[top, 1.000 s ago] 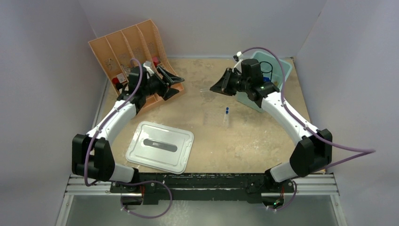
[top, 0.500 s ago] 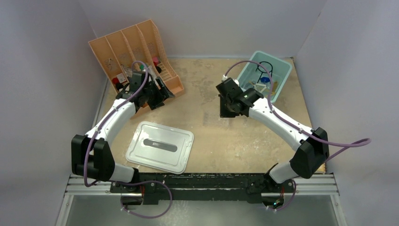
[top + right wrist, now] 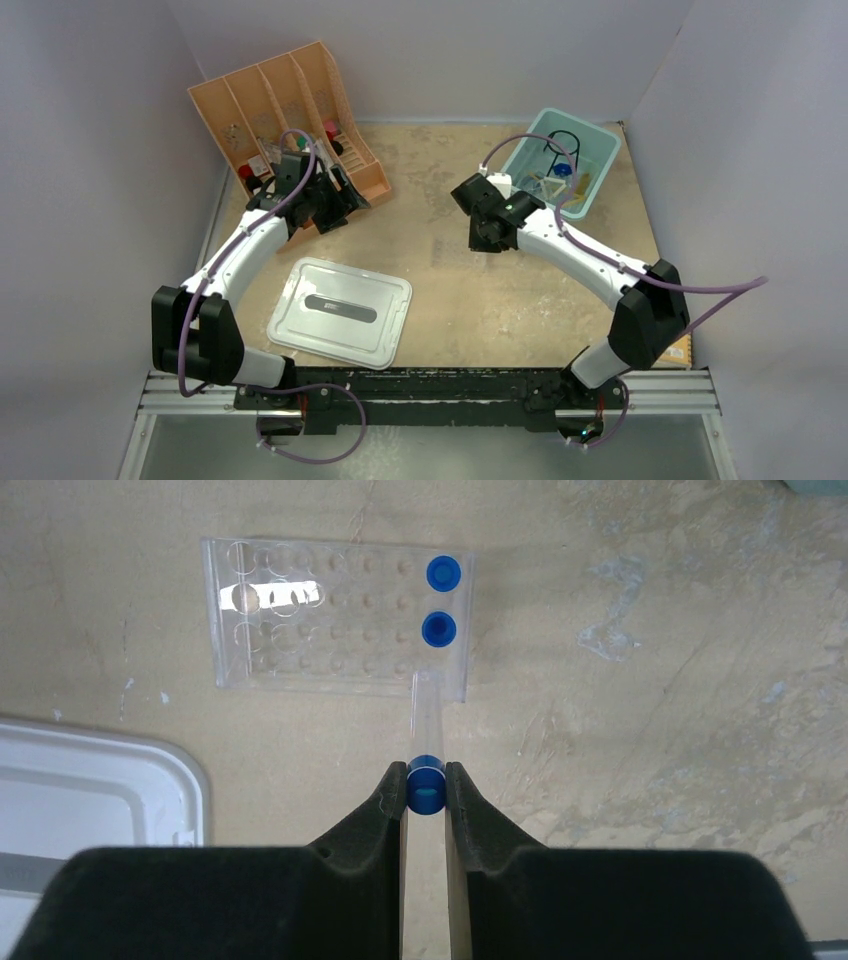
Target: Organize the chemistry lab equipment
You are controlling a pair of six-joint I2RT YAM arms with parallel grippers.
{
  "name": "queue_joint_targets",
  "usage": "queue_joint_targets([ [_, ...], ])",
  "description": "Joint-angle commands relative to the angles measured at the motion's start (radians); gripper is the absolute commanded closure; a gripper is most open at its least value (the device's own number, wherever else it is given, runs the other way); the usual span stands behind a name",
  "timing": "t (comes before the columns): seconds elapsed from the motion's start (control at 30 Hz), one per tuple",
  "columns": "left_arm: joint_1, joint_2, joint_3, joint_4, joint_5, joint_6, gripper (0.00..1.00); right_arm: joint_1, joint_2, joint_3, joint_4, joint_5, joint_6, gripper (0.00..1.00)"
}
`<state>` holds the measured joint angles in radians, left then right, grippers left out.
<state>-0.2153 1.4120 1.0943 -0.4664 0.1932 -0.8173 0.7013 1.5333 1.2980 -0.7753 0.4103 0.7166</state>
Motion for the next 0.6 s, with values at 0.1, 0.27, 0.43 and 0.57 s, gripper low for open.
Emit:
queue_joint_targets([
  [0.1,0.002,-0.016,0.007,0.024,-0.002,0.026,0.34,0.002,0.043,-0.019,0.084,0.023,0.013,0.91],
  [0.27,0.002,-0.015,0.002,0.027,-0.003,0.024,0.34,0.001,0.077,0.003,0.066,0.041,0.006,0.91],
  [0.43,0.001,-0.011,-0.001,0.030,-0.002,0.029,0.34,-0.008,0.092,0.010,0.051,0.044,0.004,0.92],
  [0.57,0.001,-0.008,-0.001,0.033,0.003,0.032,0.34,-0.017,0.110,0.016,0.038,0.039,0.003,0.92],
])
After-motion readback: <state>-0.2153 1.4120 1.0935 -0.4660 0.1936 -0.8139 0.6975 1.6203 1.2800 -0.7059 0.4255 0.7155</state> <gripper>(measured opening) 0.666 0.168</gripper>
